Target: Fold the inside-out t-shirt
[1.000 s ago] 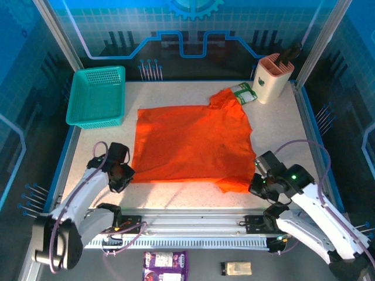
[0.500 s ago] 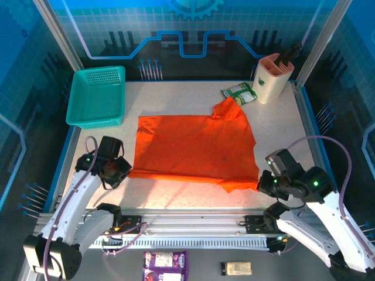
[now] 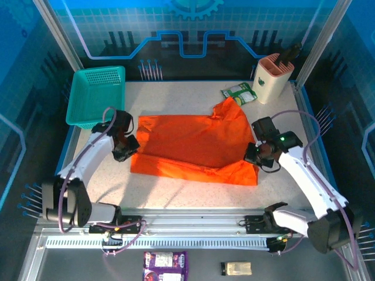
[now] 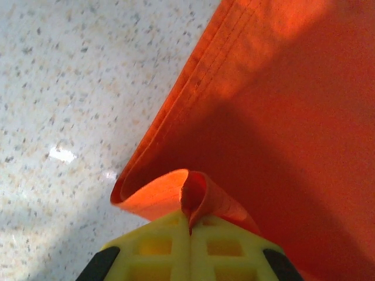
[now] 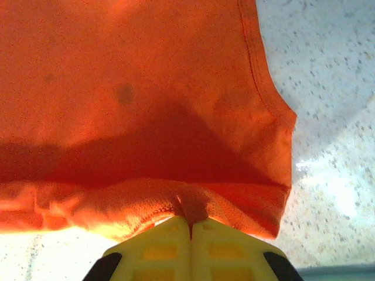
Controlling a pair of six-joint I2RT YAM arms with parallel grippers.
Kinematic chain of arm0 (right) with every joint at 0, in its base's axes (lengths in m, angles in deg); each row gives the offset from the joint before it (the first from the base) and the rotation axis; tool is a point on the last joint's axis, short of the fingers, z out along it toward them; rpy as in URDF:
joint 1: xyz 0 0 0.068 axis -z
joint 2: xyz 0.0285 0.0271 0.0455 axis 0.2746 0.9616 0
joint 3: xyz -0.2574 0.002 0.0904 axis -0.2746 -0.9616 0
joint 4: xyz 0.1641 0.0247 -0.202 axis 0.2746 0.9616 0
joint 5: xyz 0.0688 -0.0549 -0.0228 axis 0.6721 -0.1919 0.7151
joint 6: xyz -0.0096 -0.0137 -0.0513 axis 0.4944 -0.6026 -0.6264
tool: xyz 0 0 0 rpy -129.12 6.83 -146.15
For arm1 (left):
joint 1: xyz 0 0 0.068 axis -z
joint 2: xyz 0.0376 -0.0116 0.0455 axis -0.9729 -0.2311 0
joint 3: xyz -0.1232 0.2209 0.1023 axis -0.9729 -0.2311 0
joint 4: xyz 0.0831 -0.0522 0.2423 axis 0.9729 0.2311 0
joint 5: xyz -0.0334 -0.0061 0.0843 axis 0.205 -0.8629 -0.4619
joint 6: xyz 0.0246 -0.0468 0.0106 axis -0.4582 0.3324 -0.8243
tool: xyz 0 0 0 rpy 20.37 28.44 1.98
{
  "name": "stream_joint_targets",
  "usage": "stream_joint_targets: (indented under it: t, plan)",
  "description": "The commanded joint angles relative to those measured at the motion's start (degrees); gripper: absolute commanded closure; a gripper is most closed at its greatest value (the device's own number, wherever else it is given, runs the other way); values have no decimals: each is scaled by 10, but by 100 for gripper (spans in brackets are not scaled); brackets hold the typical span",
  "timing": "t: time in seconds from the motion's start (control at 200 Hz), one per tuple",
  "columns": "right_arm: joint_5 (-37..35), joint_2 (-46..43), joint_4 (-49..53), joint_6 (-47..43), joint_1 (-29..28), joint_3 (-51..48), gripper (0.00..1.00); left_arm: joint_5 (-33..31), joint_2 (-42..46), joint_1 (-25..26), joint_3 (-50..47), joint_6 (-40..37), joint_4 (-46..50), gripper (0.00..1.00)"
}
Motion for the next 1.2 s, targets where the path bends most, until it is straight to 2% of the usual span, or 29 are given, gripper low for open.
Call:
stream_joint_targets:
  t: [0.0,0.355,0.56,0.625,0.67,0.74,0.831,0.926,1.031,1.196]
  plan:
    - [27,34,-66,-62,28,22,100,-18,-48,-7,38,-52,-12,100]
    - [57,201,-140,-124,81,95,100,-40,-178,-21,80,-84,-29,100]
    - [65,274,-152,-144,85,129,100,-59,-211,-34,97,-90,-23,100]
    - [67,293,-155,-149,86,139,100,-56,-216,-36,103,-95,-23,96]
    - [63,306,-148,-150,87,152,93,-57,-221,-38,112,-95,-17,92]
    - [56,310,-135,-150,86,172,77,-59,-217,-38,127,-97,-2,77]
    - [41,287,-108,-153,86,193,68,-56,-184,-38,136,-100,14,67]
    - [29,247,-76,-157,82,197,57,-50,-145,-34,139,-101,30,61]
    - [70,191,-73,-159,77,155,51,-15,-114,-10,125,-93,30,61]
    - [163,135,-111,-136,49,37,38,38,-119,39,60,-58,-14,73]
